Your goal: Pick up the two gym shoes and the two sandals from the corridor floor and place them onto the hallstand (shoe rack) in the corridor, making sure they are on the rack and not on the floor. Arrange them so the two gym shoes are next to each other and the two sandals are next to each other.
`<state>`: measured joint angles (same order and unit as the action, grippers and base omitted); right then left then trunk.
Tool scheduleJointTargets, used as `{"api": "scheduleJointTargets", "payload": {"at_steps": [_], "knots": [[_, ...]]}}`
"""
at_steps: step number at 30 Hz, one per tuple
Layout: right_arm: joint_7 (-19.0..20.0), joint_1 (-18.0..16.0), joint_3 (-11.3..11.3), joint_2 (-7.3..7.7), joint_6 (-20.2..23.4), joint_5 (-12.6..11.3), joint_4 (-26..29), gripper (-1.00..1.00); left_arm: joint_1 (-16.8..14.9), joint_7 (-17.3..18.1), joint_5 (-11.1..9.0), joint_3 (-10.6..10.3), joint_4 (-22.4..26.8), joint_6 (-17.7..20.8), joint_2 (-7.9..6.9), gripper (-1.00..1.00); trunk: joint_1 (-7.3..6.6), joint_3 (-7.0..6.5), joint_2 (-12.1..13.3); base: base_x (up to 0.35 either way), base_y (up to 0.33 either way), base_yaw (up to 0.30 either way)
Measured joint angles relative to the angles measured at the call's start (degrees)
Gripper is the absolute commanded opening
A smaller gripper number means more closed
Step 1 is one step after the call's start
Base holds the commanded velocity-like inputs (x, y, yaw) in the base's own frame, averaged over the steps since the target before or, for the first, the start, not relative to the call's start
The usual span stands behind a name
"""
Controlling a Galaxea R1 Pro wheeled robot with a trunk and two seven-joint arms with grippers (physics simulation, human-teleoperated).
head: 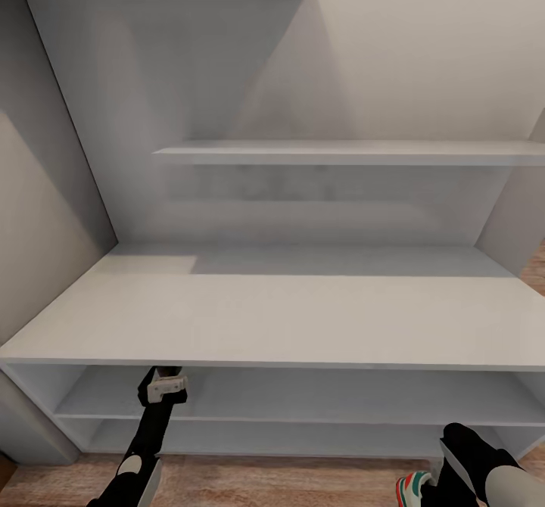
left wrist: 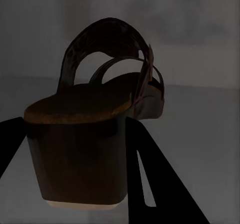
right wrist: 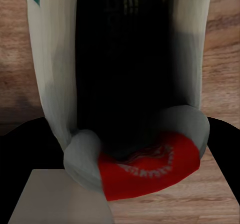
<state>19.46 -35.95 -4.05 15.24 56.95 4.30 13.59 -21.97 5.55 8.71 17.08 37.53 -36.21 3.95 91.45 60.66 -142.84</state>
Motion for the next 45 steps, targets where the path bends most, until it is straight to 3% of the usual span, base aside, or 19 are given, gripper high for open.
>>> {"api": "scheduleJointTargets", "payload": {"at_steps": [45], "knots": [[0.0, 0.0, 0.0, 0.04, 0.0, 0.0, 0.0, -1.00, 0.0, 0.1, 0.0, 0.0, -0.1, 0.0, 0.00, -1.00, 0.00, 0.00, 0.0, 0.025, 0.000, 0.000]]}}
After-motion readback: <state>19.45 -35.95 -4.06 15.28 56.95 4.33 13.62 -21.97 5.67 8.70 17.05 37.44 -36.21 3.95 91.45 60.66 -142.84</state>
